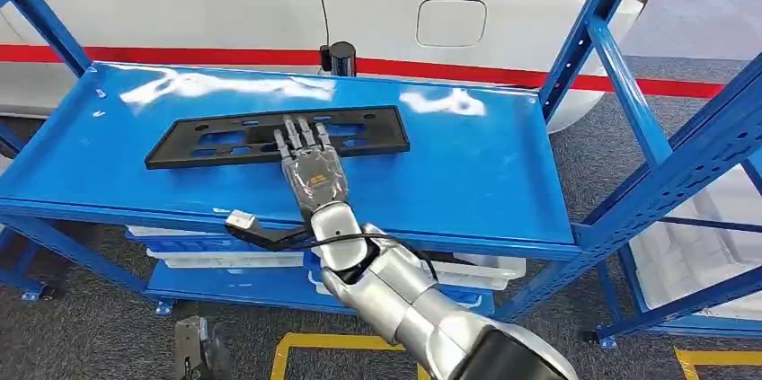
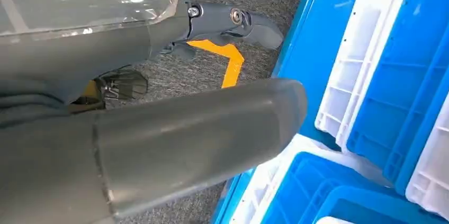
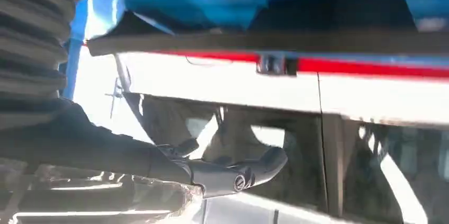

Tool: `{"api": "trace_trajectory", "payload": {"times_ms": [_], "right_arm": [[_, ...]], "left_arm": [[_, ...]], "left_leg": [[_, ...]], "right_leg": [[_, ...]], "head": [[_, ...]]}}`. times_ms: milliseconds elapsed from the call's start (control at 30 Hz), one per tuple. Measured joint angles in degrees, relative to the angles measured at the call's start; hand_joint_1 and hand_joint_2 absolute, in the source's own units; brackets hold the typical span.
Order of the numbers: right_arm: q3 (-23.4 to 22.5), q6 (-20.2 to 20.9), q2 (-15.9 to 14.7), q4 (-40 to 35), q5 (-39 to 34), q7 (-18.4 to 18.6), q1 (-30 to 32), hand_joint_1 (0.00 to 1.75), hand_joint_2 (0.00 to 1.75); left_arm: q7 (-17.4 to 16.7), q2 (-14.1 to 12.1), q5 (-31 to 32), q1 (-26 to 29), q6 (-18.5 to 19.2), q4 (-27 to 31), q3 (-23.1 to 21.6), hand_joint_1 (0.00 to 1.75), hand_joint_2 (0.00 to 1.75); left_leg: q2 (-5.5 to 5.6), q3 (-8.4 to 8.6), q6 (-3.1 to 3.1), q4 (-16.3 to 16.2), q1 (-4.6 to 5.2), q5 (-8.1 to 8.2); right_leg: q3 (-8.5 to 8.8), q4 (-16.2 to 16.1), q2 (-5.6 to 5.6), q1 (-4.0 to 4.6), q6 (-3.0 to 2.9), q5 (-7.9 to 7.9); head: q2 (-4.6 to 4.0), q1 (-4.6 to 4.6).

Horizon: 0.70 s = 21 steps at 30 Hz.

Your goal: Take the parts from the cabinet and place them on the table.

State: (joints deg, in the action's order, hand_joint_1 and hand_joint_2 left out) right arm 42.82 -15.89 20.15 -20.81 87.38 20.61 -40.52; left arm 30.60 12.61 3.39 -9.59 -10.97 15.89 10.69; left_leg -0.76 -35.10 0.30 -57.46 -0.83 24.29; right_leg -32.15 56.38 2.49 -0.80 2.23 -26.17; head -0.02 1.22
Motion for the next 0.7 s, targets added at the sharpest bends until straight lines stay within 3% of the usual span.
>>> {"api": "trace_trajectory", "payload": {"times_ms": [200, 367, 700], "right_arm": [[1.66, -1.16, 0.26, -0.83, 0.00, 0.24, -0.47, 0.00, 1.75], [3.34, 0.40, 0.63, -3.35, -0.53, -1.09, -0.27, 0.00, 1.75], [9.09, 0.96, 0.76, -8.07, -6.99, -2.14, 0.40, 0.00, 1.75]], "left_arm": [[0.04, 0.37, 0.44, -0.01, 0.24, 0.00, 0.15, 0.00, 0.00], [-0.35, 0.55, 0.68, -0.25, 0.92, 0.00, 0.17, 0.00, 0.00], [1.47, 0.68, 3.48, -0.49, -0.44, 0.11, -0.77, 0.00, 0.00]], "left_leg": [[0.00, 0.00, 0.00, 0.00, 0.00, 0.00], [-0.01, 0.01, 0.00, 0.00, 0.00, 0.00], [-0.01, 0.01, 0.00, 0.00, 0.00, 0.00]], "right_leg": [[0.00, 0.00, 0.00, 0.00, 0.00, 0.00], [-0.01, 0.00, 0.00, 0.00, 0.00, 0.00], [-0.02, 0.00, 0.00, 0.00, 0.00, 0.00]], "head": [[0.00, 0.00], [0.00, 0.00], [0.00, -0.02]]}}
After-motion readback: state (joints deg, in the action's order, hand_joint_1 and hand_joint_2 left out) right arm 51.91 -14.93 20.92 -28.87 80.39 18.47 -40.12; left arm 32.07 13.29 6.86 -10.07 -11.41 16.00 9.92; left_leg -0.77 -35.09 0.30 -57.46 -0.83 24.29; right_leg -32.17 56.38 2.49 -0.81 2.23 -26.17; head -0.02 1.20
